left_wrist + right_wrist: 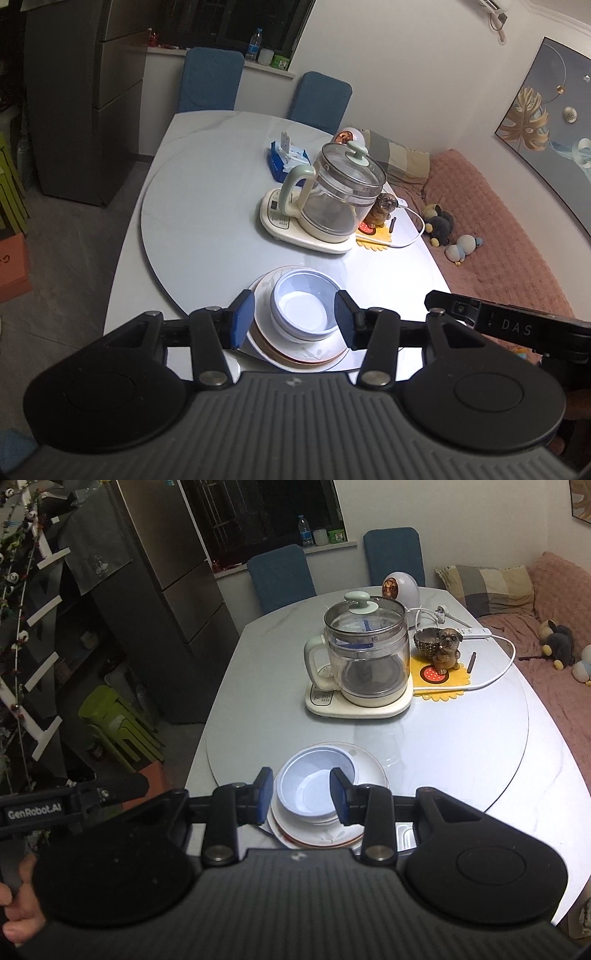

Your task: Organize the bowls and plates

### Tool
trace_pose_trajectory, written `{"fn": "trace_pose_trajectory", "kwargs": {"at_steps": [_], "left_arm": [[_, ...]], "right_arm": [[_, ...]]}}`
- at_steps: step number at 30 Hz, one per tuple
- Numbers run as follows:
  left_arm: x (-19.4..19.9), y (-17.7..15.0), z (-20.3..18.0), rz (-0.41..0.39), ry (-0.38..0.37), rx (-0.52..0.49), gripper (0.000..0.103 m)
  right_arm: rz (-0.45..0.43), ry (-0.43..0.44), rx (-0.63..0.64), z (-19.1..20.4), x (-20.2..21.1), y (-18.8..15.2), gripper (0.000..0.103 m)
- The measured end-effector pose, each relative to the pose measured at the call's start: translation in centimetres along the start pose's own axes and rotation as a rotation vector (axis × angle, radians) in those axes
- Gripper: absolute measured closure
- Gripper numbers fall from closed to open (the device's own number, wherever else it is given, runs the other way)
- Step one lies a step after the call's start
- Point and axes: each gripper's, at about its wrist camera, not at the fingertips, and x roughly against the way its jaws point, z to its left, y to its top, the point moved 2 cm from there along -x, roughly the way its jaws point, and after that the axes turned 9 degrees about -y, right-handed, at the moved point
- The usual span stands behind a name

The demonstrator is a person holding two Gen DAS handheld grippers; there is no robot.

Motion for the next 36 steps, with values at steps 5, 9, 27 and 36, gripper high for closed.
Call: {"fn": "trace_pose_trajectory", "kwargs": {"at_steps": [5,9,27,36], "left_arm": [[2.0,-0.9,-1.7,-0.038,0.05,-0.014,0.042],[3.3,-2.0,-3.2,-0.067,0.082,-0.02,0.03],[8.2,-8.3,-7.0,-0.094,0.222,0.005,0.002],[9.6,-10.3,-6.7,-0.083,0.233,-0.021,0.002]], "right_arm": [[-0.027,0.028,0.024,-0.4,1.3,-0.7,0.065],[-0.047,0.039,0.062,-1.0,2.3,-1.1,0.051],[-0.093,0.007,0.13,-4.1,5.9,-5.2,0.01],[-0.088,-0.003,0.08,-3.5,7.6,-8.2,0.01]]}}
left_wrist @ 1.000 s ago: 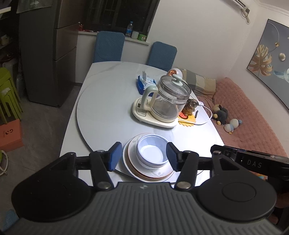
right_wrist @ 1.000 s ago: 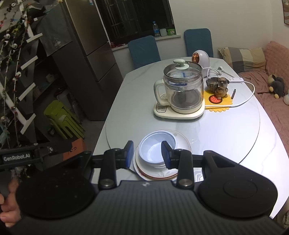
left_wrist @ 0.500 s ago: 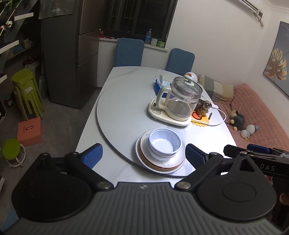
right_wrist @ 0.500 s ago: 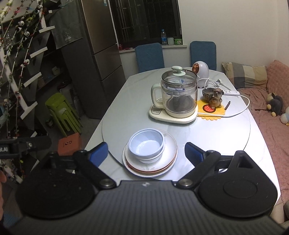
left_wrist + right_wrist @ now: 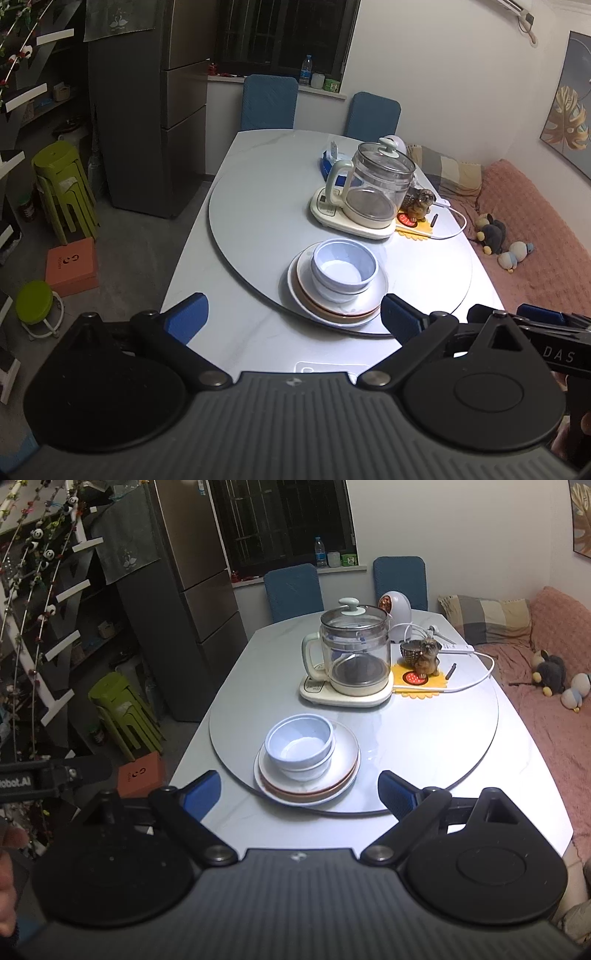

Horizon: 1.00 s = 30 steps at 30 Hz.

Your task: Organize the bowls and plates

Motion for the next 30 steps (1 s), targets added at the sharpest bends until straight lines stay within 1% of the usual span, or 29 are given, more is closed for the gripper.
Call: {"fn": "trace_pose_trajectory", "kwargs": {"at_steps": [11,15,20,24,30], "left_arm": [[0.7,-2.1,1.0,0.009,-0.003,-0.017,0.002],[1.0,-2.6,1.3,-0.008,0.0,-0.024,0.002],[0.9,-3.2,1.5,-0.022,0.006,-0.047,0.002],[0.4,-3.5,1.8,-0.022,0.003,-0.041,0.002],[-0.3,-3.4,2.1,-0.018,0.01,-0.039,0.002]], "right_arm": [[0.011,-0.025,0.001,1.1,0.6,-2.4,0.01],[-0.001,-0.031,0.011,1.4,0.9,-3.0,0.01],[-0.022,-0.039,0.005,1.6,0.8,-3.4,0.01],[-0.032,-0.041,0.002,1.6,0.6,-3.6,0.009],[-0.015,-0.045,-0.007,1.4,-0.1,-3.8,0.01]]}}
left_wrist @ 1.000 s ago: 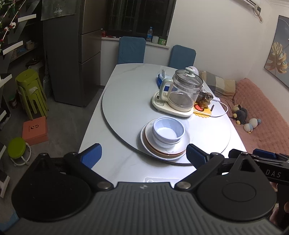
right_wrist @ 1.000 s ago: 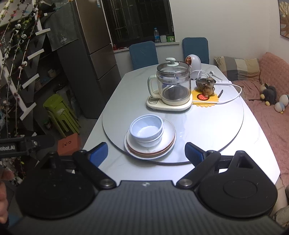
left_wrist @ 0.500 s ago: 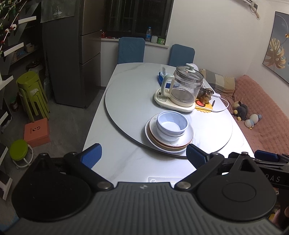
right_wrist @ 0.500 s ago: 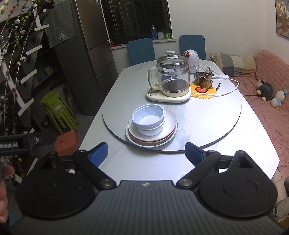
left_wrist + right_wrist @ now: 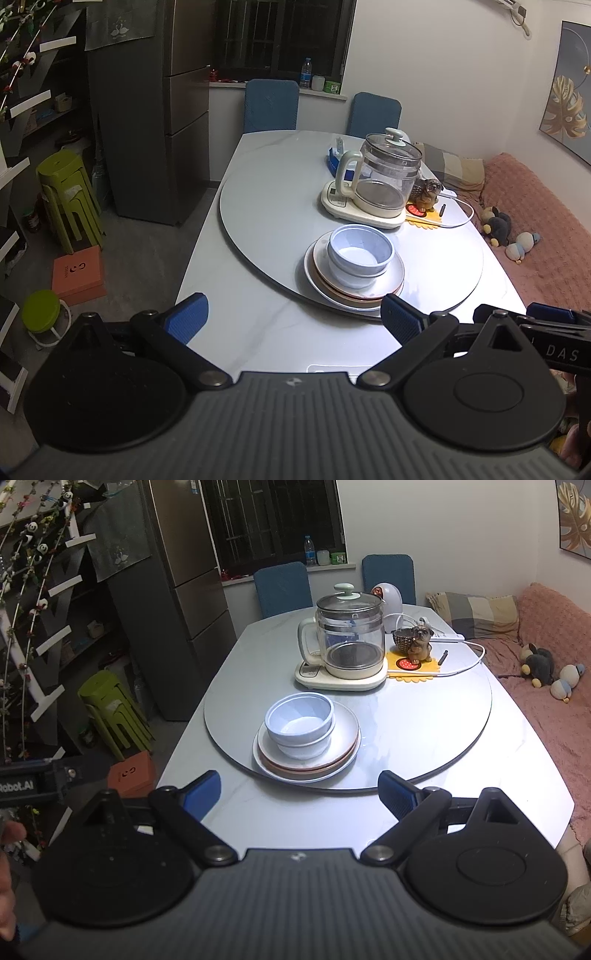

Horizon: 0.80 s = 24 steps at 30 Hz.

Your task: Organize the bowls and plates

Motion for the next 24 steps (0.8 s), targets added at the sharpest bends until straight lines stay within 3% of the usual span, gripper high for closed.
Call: {"fn": "trace_pose_trajectory", "kwargs": {"at_steps": [24], "left_arm": [[-2.5,0.0,0.7,0.019,0.019,0.008,0.002]], "right_arm": [[0.023,0.01,0.005,0.2,-1.7,0.6,0.01]]}}
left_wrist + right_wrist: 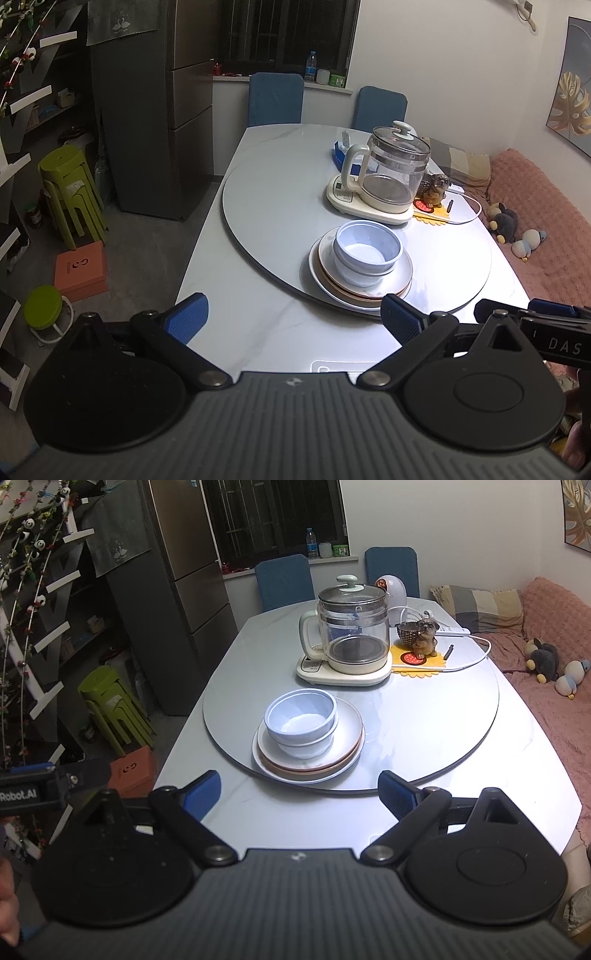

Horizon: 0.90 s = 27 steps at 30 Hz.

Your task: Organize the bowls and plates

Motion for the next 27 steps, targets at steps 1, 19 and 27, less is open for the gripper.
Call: {"fn": "trace_pose_trajectory", "kwargs": {"at_steps": [1,19,27], "left_arm": [[-0.1,0.0,0.0,0.001,0.0,0.0,0.002],[-1.3,0.0,0.8,0.011,-0.004,0.011,0.002],[-1.6,0.1,1.0,0.014,-0.006,0.009,0.002]], "right_arm": [[0.0,0.001,0.0,0.0,0.0,0.0,0.01],[0.012,0.0,0.005,0.4,-0.9,0.0,0.01],[0.015,-0.001,0.0,0.6,-1.1,0.0,0.01]]}}
